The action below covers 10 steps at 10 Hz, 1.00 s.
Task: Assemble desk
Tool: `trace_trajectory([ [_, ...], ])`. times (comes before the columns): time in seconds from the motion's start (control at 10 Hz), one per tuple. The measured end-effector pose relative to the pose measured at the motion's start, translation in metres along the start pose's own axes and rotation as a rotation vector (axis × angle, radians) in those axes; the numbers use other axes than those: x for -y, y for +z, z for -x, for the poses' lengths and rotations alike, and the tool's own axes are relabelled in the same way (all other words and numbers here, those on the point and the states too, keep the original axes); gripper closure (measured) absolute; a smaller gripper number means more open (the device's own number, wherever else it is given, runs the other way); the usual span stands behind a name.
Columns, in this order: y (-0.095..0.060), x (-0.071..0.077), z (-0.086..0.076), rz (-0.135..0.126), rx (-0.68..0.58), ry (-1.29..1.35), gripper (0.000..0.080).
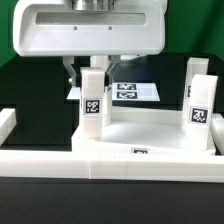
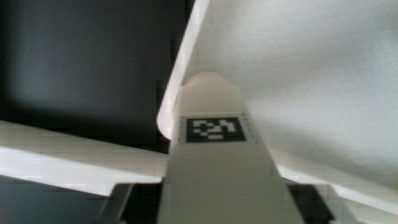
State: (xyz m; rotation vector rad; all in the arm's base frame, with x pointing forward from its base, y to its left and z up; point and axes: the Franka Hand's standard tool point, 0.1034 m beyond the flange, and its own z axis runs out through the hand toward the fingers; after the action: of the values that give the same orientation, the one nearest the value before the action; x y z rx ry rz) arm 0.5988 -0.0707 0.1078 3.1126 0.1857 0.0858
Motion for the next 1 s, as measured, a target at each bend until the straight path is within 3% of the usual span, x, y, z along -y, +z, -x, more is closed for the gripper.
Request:
trace_trajectory([
  [0.4,0.0002,0.0000,0.0001,0.000,0.000,0.294,0.0511],
  [0.7,0.0016,-0.0025,0.0013,-0.036,-0.006,0.630,0.0509],
  [1.0,0.0021,0.0016,0.0006,-0.042,0.000,0.936,0.0509],
])
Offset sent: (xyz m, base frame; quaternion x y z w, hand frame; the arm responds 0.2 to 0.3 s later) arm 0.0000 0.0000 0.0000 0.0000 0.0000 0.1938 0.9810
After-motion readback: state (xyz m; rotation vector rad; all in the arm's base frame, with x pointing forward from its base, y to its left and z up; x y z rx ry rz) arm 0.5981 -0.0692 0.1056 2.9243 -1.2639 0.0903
